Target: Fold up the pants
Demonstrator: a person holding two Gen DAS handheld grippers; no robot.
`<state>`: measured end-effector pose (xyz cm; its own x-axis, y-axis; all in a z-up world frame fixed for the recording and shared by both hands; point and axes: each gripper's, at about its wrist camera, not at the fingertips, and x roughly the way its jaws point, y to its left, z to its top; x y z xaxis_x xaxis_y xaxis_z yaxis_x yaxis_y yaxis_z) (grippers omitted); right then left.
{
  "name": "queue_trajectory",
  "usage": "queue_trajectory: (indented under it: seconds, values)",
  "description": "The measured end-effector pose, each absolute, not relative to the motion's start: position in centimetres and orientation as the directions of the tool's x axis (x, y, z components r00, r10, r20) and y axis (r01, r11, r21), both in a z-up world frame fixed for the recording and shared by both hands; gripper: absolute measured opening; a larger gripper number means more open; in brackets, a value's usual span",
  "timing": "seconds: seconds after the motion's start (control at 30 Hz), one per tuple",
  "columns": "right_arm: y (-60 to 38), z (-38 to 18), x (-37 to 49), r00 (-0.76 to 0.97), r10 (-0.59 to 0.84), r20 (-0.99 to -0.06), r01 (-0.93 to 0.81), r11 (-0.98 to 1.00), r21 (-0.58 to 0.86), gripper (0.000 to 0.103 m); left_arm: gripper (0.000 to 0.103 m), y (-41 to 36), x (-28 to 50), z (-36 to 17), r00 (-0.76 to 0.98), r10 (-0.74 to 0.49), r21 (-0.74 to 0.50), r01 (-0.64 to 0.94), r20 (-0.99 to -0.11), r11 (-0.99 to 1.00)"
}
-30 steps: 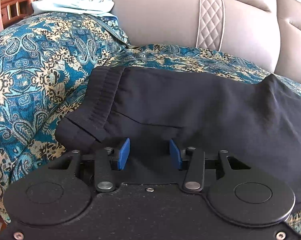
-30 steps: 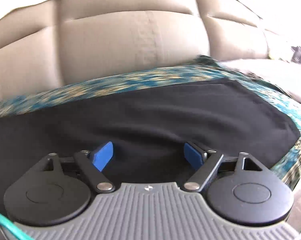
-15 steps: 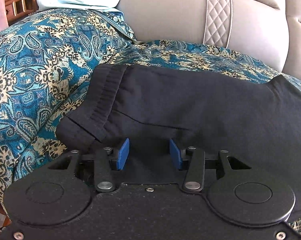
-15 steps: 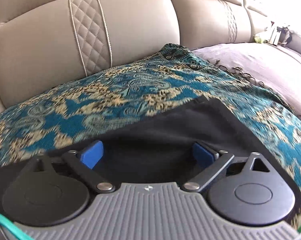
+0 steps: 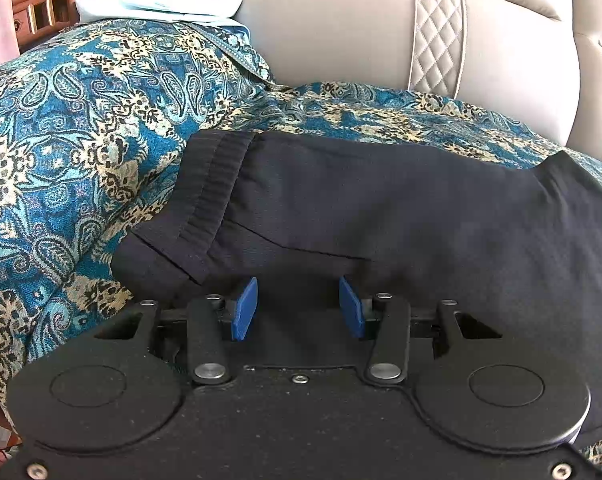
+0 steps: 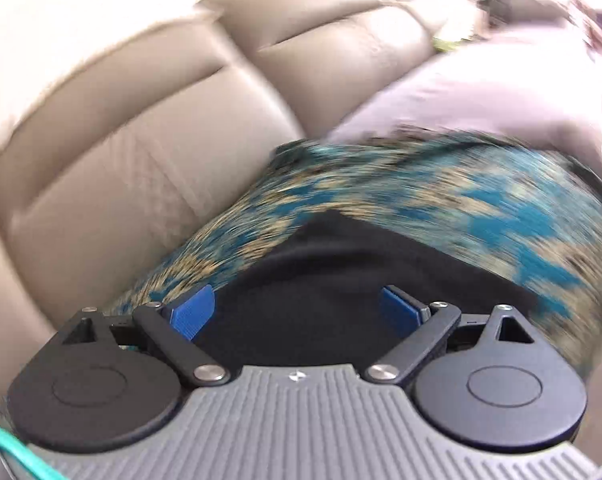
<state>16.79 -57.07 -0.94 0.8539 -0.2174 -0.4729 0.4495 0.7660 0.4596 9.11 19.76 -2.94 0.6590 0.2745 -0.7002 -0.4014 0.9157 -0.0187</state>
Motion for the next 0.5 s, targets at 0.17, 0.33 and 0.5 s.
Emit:
queue_trajectory:
  seconds: [0.17,0.33,0.5]
  values:
    - [-59.9,-2.2,11.4,0.83,-0.29,-0.475,0.536,0.648,0.541,0.096,0.044,19.8,9.1,-2.9,0.655,0.27,-0.021,-0.4,-0.706,0.916]
    - [-62.1,-3.8,9.5,0.811,-0.286,-0.511,0.571,0.581,0.58,0.091,0.044,19.9,9.3,-2.9,0.648,0.274,-0.015,-0.404,-0.711,0.915]
    - [-61.7,-4.2,11.5,0.793,-0.291,-0.536,0.573,0.656,0.491,0.09,0.045,19.9,9.5,-2.9,0.639,0.28,-0.018,-0.418,-0.717,0.908]
